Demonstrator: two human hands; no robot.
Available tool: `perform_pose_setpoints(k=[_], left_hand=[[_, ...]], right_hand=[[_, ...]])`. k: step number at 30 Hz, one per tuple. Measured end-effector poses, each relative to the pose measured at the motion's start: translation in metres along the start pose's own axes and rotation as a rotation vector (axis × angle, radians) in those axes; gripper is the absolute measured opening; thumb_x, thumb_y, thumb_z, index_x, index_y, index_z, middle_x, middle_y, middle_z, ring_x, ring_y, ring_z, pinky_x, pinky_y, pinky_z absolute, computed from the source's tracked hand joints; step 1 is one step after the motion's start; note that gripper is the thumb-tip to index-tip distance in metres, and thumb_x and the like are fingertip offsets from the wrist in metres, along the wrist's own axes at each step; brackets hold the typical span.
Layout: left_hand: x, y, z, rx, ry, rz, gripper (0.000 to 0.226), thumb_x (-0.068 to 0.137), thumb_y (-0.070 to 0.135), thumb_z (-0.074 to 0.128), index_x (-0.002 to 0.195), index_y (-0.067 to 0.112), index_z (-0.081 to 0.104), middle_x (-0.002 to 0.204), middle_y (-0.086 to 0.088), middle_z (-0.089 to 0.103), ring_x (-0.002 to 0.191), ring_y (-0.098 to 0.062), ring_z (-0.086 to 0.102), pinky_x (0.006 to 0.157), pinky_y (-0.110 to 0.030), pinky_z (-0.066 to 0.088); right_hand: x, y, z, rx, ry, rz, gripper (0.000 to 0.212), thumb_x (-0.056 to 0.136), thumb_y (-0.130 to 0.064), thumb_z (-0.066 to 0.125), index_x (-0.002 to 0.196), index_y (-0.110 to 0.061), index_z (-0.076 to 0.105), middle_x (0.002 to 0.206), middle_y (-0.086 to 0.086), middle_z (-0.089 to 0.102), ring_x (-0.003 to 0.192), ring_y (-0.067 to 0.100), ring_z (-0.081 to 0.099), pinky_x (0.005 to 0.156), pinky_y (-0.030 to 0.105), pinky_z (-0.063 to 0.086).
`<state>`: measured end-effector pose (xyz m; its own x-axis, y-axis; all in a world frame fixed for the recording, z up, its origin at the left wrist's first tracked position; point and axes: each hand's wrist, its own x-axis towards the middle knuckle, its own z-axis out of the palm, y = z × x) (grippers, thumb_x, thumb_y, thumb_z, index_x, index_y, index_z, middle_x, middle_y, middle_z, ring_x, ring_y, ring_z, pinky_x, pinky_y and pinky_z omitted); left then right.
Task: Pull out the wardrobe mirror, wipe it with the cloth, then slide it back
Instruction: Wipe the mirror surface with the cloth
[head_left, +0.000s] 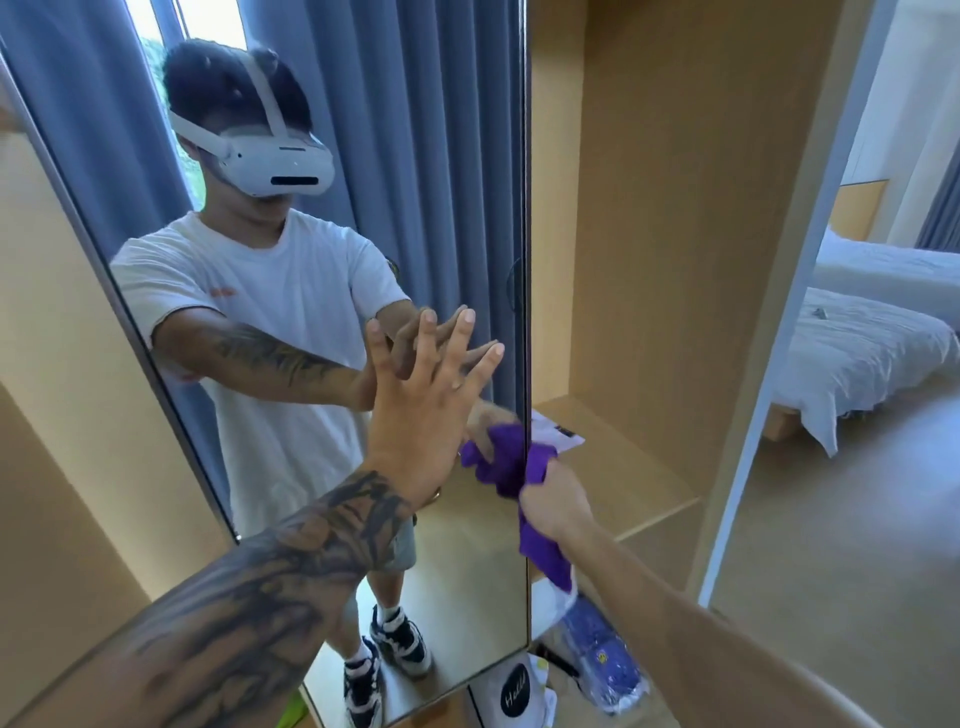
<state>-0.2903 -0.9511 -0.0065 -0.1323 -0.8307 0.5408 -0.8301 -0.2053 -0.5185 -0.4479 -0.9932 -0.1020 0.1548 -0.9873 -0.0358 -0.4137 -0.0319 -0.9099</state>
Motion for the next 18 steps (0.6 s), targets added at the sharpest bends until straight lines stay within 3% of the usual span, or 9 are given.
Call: perform_pose_setpoints(k=[3,7,9,11,15,18], left_hand=[[0.002,0.000,0.004,0.001,-0.001,-0.012,0.102,0.101,0.064,0.047,0.153,0.034,-0.036,0.162,-0.012,-0.044,0.152,-0.050,-0.026,0.100,-0.085,-0.024],[0.002,-0.001,0.006,-0.024,0.011,-0.011,0.114,0.090,0.070,0.061,0.165,0.037,-0.018,0.173,-0.011,-0.027,0.156,-0.051,-0.022,0.103,-0.084,-0.027],[0.001,-0.002,0.008,0.007,0.031,-0.010,0.122,0.083,0.076,0.065,0.167,0.035,-0.014,0.175,-0.013,-0.021,0.155,-0.051,-0.021,0.107,-0.085,-0.022],[-0.001,-0.003,0.008,0.027,0.050,-0.009,0.124,0.083,0.078,0.064,0.165,0.032,-0.017,0.174,-0.015,-0.021,0.153,-0.052,-0.024,0.110,-0.085,-0.017],[-0.002,-0.002,0.003,0.019,0.033,0.006,0.109,0.091,0.072,0.058,0.166,0.034,-0.011,0.175,-0.013,-0.020,0.158,-0.051,-0.013,0.109,-0.084,-0.019],[0.000,-0.001,0.001,0.004,-0.013,-0.001,0.104,0.095,0.069,0.052,0.164,0.036,-0.018,0.167,-0.012,-0.039,0.152,-0.049,-0.031,0.104,-0.084,-0.025]], right_hand=[[-0.002,0.008,0.005,0.067,-0.020,0.107,0.028,0.080,0.009,0.043,0.101,0.004,0.060,0.083,0.012,0.061,0.072,0.026,0.054,0.056,0.028,0.042],[0.014,-0.067,-0.034,0.161,0.040,-0.040,0.022,0.080,0.010,0.047,0.084,-0.006,0.062,0.070,0.004,0.060,0.060,0.019,0.055,0.040,0.016,0.040],[0.017,-0.109,-0.054,0.216,0.096,-0.153,0.024,0.078,0.008,0.050,0.074,-0.014,0.059,0.061,-0.004,0.059,0.060,0.019,0.055,0.048,0.018,0.043],[0.015,-0.133,-0.063,0.257,0.140,-0.248,0.024,0.075,0.005,0.051,0.071,-0.018,0.056,0.058,-0.007,0.057,0.061,0.020,0.055,0.058,0.028,0.047],[0.009,-0.107,-0.051,0.177,0.194,-0.294,0.027,0.078,0.006,0.047,0.077,-0.018,0.060,0.064,-0.007,0.060,0.059,0.014,0.055,0.055,0.028,0.045],[0.005,-0.058,-0.021,0.244,0.147,-0.134,0.031,0.078,0.013,0.043,0.079,-0.011,0.062,0.063,0.002,0.059,0.051,0.013,0.055,0.043,0.020,0.042]])
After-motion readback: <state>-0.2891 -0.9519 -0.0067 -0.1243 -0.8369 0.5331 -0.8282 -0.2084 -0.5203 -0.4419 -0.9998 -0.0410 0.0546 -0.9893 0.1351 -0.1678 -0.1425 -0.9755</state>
